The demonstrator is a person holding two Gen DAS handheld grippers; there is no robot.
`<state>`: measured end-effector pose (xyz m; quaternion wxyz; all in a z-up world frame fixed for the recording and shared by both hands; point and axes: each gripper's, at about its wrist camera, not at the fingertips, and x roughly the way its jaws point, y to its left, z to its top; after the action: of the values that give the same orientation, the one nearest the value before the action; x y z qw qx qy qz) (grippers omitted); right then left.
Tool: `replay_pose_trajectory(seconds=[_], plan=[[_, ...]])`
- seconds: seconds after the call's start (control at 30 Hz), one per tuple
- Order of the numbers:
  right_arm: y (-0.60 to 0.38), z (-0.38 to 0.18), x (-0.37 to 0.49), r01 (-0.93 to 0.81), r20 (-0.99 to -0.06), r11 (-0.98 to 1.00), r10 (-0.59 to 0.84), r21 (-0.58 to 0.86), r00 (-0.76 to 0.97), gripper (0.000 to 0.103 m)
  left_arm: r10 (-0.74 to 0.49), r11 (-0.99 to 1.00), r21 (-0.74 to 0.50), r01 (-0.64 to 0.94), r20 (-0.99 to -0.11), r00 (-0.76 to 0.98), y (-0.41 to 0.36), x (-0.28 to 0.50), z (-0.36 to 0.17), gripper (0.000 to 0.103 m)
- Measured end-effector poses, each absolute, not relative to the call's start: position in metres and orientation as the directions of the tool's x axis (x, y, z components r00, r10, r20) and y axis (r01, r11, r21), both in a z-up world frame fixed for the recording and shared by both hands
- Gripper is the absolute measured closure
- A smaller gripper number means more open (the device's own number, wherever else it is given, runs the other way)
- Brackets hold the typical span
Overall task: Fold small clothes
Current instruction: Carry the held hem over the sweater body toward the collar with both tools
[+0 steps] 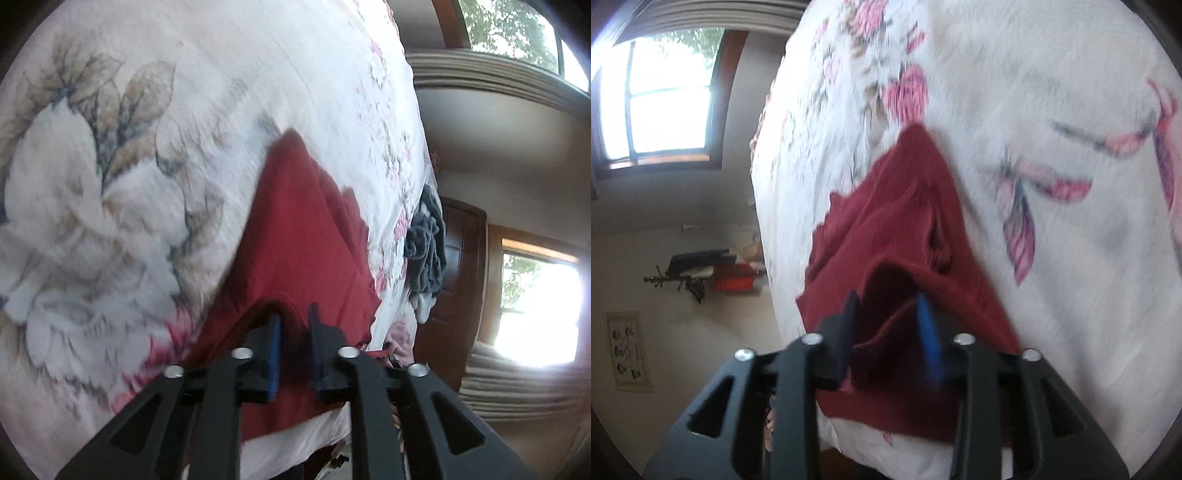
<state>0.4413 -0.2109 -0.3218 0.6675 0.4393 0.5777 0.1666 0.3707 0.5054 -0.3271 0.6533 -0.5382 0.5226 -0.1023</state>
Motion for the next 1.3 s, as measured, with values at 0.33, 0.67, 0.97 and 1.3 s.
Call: replay_pose_trajectory(seconds=[0.33, 0.67, 0.97, 1.3], plan=[[-0.197, -0.304, 0.428, 0.05, -0.77, 0.785, 0.591, 0.618, 0.239, 0.053, -0.605, 0.632, -0.722, -0.282, -0.687, 0.402, 0.492, 0.365, -0.309, 0.06], [-0.18, -0.327, 0.428, -0.036, -0.831, 0.853, 0.515, 0.52, 0.209, 0.047, -0.472, 0.837, -0.528, -0.145, -0.83, 0.299, 0.448, 0.391, -0.31, 0.043], [-0.161, -0.333, 0.439, -0.128, -0.865, 0.884, 0.466, 0.449, 0.186, 0.051, -0.349, 0.921, -0.382, -0.078, -0.896, 0.274, 0.419, 0.392, -0.325, 0.07], [-0.15, -0.315, 0.421, -0.193, -0.883, 0.925, 0.371, 0.326, 0.287, 0.095, -0.277, 0.946, -0.322, -0.031, -0.855, 0.439, 0.408, 0.365, -0.285, 0.093]])
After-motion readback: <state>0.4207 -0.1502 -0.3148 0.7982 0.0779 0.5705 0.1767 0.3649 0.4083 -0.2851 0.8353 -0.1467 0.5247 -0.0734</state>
